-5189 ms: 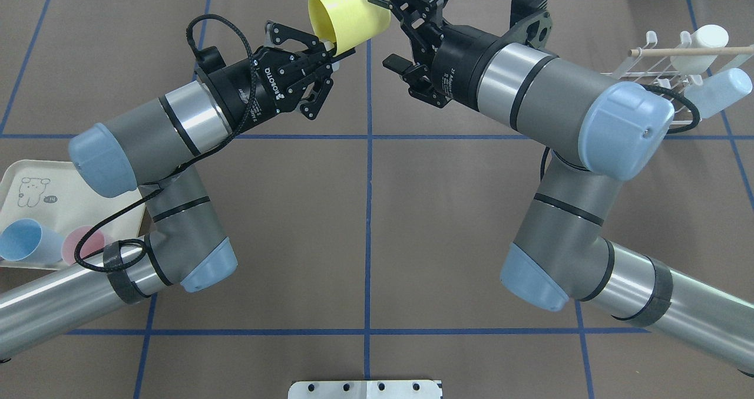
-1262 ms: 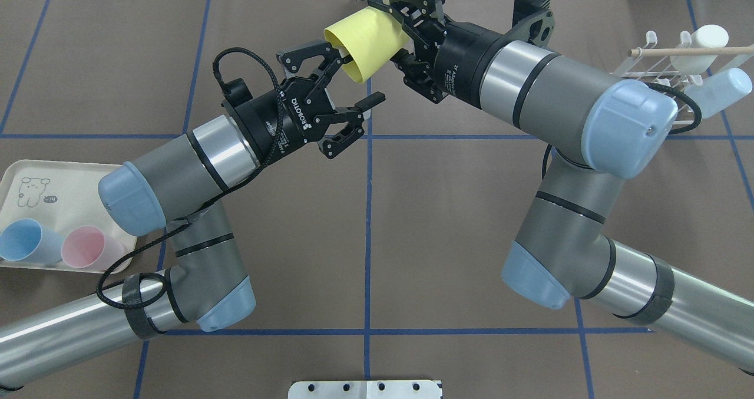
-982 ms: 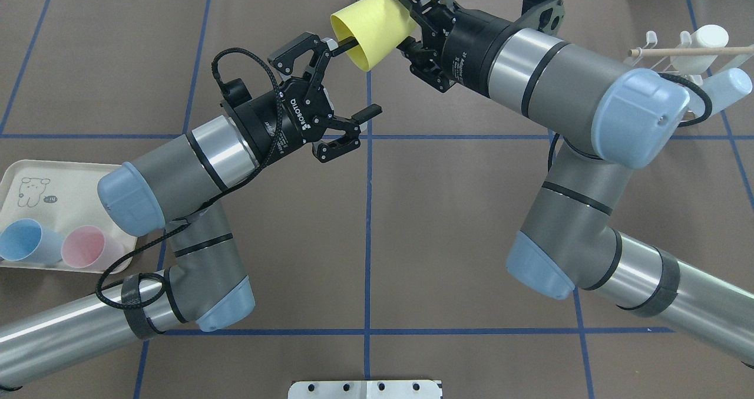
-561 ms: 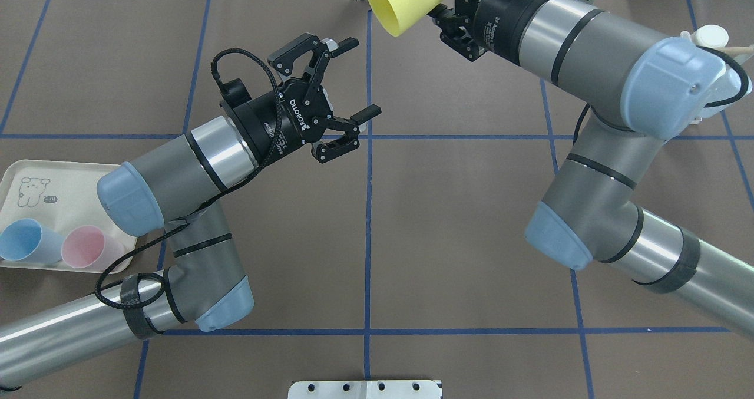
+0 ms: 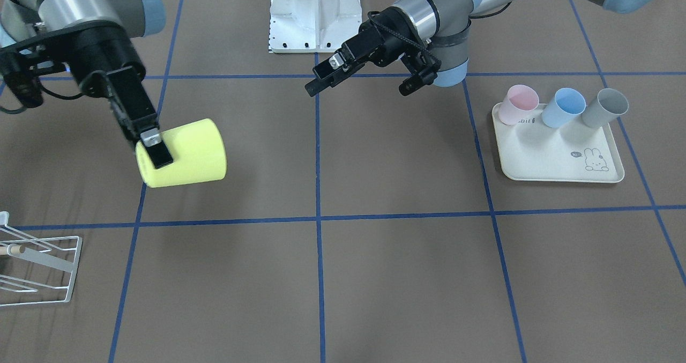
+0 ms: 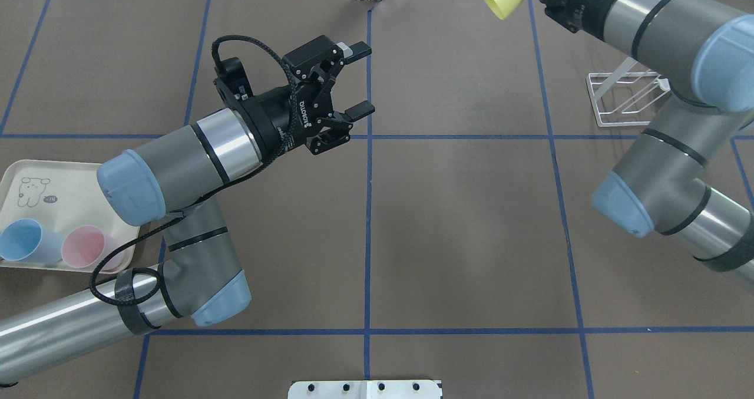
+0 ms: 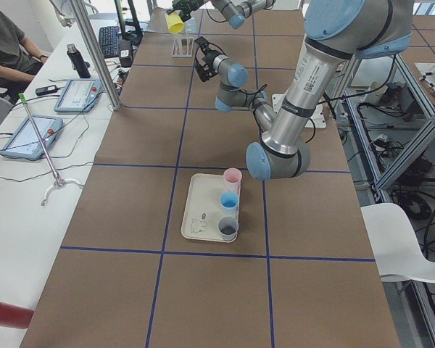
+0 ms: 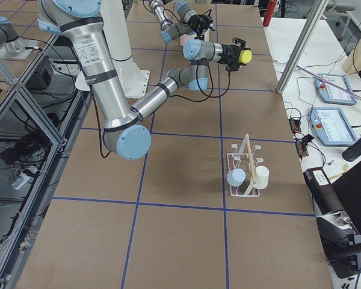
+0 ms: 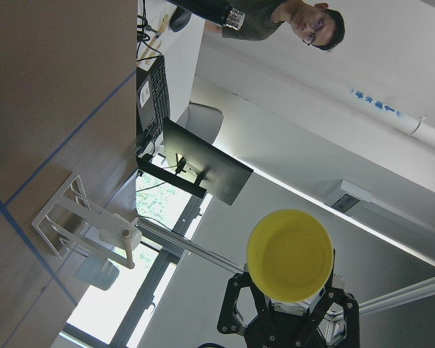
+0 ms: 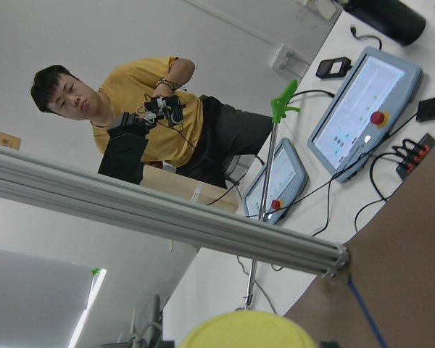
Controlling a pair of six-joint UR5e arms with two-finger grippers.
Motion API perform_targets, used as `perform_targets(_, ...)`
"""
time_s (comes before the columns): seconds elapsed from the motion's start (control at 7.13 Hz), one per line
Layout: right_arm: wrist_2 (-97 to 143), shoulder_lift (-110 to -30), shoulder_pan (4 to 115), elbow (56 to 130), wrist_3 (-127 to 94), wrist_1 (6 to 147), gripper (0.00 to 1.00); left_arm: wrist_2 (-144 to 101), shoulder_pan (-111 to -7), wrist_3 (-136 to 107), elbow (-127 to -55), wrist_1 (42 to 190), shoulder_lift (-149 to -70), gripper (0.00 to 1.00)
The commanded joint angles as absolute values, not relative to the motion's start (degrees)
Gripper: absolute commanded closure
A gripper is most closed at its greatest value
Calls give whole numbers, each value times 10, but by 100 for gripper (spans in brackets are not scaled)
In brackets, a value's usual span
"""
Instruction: Transfer IKEA cup to right arm and place on rack
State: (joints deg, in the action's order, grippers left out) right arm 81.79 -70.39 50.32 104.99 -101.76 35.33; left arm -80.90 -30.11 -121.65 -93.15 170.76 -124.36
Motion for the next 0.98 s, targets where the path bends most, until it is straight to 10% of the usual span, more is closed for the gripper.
perform_targets(0.0,801,-787,531,1052,-901,355,100,-822,-318,-1119,-959,1606,-1245,0)
perform_targets(0.84,635,-950,542,1056,-587,398,100,-867,-354,-1117,-956,1544,-1247,0)
